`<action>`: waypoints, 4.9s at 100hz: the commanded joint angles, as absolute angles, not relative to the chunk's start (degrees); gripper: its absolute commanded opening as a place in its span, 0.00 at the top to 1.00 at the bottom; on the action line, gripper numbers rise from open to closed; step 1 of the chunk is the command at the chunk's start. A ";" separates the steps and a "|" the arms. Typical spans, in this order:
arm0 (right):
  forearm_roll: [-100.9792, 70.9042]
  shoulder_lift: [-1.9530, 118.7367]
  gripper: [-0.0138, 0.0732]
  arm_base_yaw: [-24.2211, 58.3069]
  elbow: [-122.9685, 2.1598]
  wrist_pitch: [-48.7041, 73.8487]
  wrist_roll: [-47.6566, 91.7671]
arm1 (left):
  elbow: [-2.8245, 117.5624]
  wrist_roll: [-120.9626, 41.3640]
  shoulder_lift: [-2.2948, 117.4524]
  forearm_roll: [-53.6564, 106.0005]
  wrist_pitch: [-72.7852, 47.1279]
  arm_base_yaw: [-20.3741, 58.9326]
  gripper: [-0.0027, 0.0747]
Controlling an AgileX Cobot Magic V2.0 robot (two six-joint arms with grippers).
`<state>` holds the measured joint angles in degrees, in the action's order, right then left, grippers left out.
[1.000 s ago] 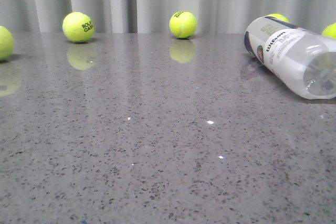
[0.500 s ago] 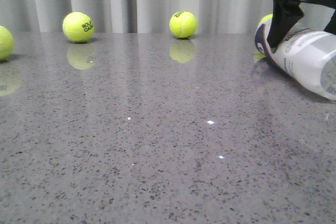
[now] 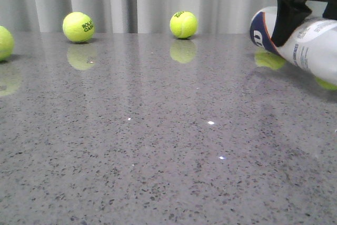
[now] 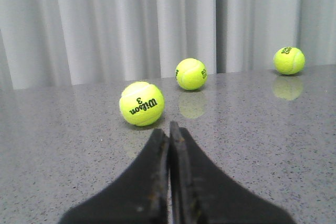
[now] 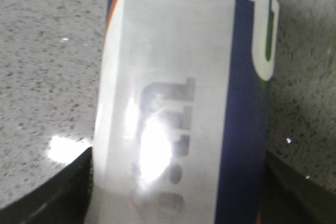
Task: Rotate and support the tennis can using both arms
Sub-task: 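Grasp the white-and-blue Wilson can with the right gripper and lift it, then carry the can toward the middle and lower it flat onto the table, then open the right gripper and withdraw it from the can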
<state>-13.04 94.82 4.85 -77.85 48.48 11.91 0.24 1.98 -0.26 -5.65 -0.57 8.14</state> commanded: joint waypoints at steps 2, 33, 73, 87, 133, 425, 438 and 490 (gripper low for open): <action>-14.16 92.04 0.57 6.37 -84.03 50.77 17.96 | -2.55 2.53 -2.44 -5.61 4.04 8.06 0.99; -14.16 92.92 0.57 18.29 -91.24 51.80 47.46 | -2.55 2.53 -2.44 -5.61 4.04 8.06 0.99; -14.98 100.28 0.57 27.29 -91.24 51.92 74.27 | -2.55 2.53 -2.44 -5.61 4.04 8.06 0.99; -16.52 101.91 0.57 27.34 -91.24 52.18 74.36 | -2.55 2.53 -2.44 -5.61 4.04 8.06 0.99; -16.63 103.84 0.07 27.34 -91.24 51.86 72.32 | -2.55 2.53 -2.44 -5.61 4.04 8.06 0.99; -11.77 36.53 0.10 -4.91 -35.57 13.74 17.37 | -2.55 2.53 -2.44 -5.61 4.04 8.06 0.99; -11.77 30.86 0.10 -4.91 -31.13 9.96 17.37 | -2.55 2.53 -2.44 -5.61 4.04 8.06 0.99; -11.77 28.30 0.86 -4.91 -29.68 9.27 17.37 | -2.55 2.53 -2.44 -5.61 4.04 8.06 0.99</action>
